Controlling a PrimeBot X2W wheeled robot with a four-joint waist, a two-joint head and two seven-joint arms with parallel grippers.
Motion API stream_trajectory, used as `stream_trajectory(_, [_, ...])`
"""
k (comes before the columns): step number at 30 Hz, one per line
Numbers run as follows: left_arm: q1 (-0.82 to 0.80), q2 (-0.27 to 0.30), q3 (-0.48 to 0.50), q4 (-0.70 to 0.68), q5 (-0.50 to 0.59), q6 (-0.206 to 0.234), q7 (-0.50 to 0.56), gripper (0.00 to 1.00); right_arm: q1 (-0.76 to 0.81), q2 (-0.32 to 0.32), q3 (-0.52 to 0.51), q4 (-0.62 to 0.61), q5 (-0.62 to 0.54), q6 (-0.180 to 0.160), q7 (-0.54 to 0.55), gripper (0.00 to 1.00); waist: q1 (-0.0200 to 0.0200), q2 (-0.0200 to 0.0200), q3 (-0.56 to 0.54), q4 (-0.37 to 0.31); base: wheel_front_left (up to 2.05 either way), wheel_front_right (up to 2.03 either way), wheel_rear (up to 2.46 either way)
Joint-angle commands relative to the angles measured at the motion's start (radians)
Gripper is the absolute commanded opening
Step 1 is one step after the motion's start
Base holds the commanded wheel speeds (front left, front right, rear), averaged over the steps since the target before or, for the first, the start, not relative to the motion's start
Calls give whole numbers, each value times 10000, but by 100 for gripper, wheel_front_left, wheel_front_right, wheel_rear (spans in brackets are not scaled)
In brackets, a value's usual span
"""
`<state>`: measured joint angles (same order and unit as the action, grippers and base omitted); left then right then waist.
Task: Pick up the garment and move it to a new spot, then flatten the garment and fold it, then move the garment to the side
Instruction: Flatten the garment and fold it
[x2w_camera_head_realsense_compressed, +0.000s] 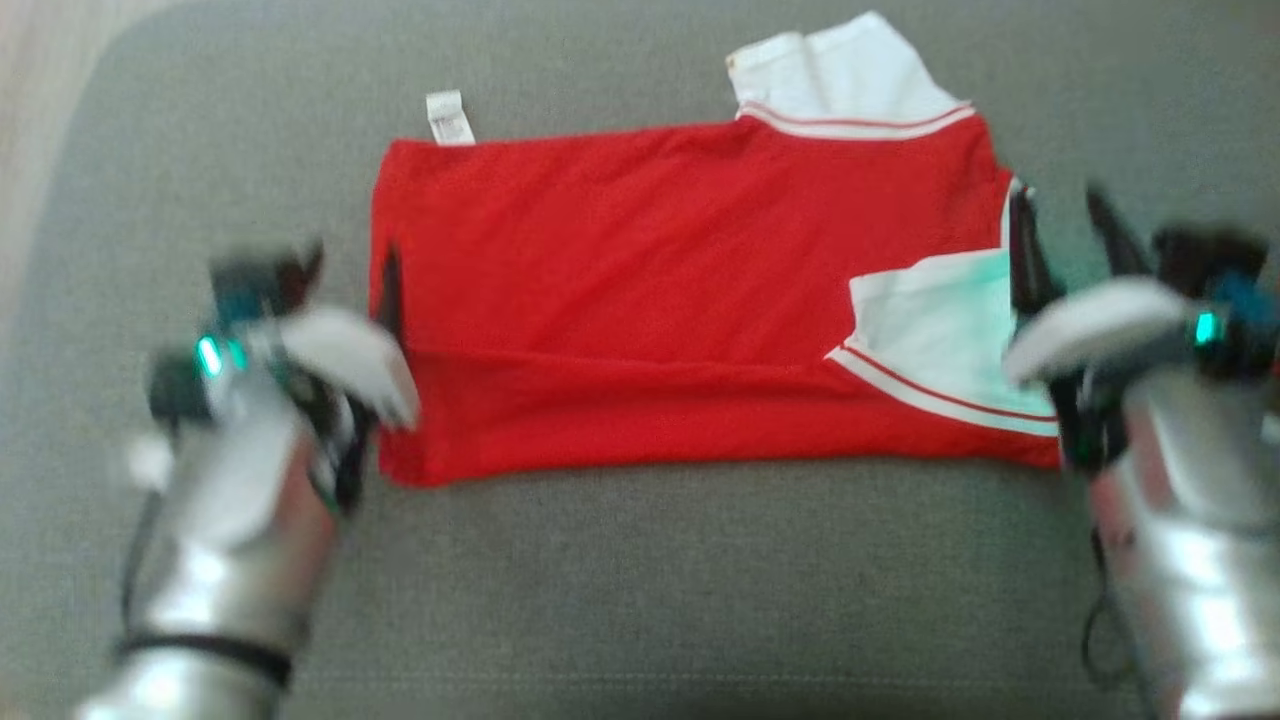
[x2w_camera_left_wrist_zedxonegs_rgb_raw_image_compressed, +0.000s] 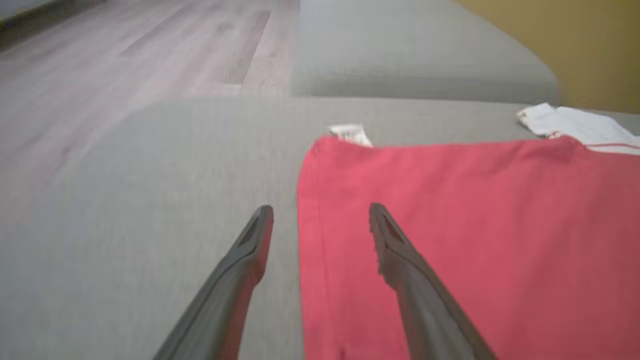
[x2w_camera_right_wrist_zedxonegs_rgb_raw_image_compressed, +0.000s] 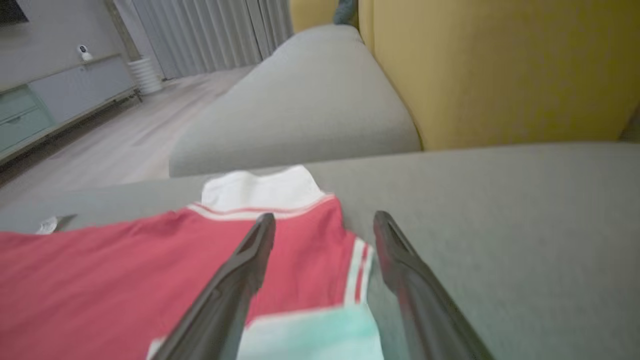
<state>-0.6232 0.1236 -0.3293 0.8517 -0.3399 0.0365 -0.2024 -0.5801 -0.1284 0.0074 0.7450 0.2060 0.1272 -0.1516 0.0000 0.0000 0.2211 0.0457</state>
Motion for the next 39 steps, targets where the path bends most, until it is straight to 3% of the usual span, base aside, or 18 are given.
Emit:
stream_trajectory(1, [-899,517,211,-125,114,-157,206,100,-666,-76,348,-414,-78,35,149,100,0,0,567,21,0,0,0])
stream_trajectory(7, [-2960,1220,-13,609,240,-956,1351,100,-2328,-140,863,-516,-109,35,584,100,0,0,1545,-26,0,0,0])
stream_trajectory(14, [-4030,1459,-258,1336,14,-1503,1921,100,-3343,-216,1432,-181,-122,35,573,100,0,0,2274,-88,0,0,0])
stream_trajectory(29, [-4753,1198,-396,1238,-1282,-1667,1040,100,-4178,-353,1655,768,-73,35,114,100,0,0,2665,74,0,0,0])
stream_trajectory(39, [-4408,1508,-1085,1332,-2395,-1670,1715,100,-4614,-184,1925,1157,-9,35,-35,100,0,0,2919,-46,0,0,0])
